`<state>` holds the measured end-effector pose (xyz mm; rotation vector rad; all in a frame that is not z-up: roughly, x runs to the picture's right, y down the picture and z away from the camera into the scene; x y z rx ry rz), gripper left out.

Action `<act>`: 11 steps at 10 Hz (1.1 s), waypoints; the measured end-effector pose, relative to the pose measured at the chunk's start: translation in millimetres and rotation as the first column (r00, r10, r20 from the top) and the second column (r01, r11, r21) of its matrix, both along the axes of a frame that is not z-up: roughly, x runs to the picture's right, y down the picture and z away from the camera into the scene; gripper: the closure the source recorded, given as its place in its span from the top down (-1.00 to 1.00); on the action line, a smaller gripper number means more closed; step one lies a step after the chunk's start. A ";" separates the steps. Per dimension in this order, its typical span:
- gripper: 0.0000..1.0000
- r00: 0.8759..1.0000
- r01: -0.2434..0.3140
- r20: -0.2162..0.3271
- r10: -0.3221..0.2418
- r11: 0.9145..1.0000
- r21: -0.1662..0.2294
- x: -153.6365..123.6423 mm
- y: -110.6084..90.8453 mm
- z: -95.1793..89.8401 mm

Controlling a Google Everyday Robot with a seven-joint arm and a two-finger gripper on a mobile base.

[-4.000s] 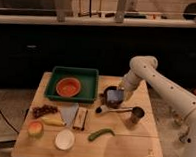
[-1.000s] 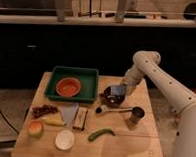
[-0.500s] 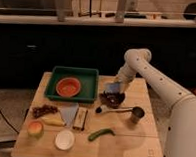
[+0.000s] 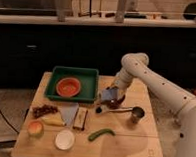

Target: Wipe purple bowl with sponge

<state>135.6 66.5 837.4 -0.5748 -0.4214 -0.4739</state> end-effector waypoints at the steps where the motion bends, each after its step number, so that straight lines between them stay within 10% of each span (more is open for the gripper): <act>1: -0.98 1.000 -0.006 -0.007 0.006 1.000 -0.009 12.8 3.0 -0.5; 6: -0.98 0.992 -0.080 -0.099 0.077 0.996 -0.027 68.0 -1.7 13.3; 11: -0.98 0.987 -0.119 -0.101 0.123 0.992 0.040 57.3 -41.5 37.8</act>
